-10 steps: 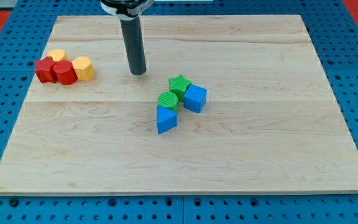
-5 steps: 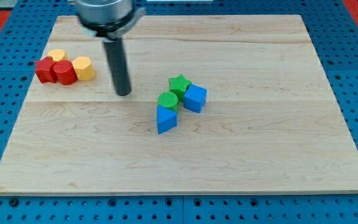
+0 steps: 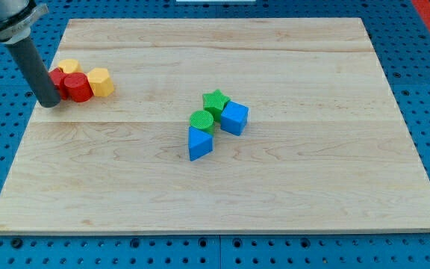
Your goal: Move the red star along with yellow heart slightly up
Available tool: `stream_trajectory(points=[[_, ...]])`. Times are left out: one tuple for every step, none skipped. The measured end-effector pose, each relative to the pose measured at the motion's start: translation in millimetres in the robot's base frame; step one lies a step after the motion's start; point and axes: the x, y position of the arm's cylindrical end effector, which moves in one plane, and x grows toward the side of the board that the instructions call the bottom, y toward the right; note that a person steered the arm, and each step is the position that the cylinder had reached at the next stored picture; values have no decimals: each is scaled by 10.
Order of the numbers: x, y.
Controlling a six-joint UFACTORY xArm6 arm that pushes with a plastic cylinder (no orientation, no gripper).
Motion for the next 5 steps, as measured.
stream_trajectory(points=[[-201,-4],[-361,-4],[-642,-8],[-857,-101],[-912,-162]])
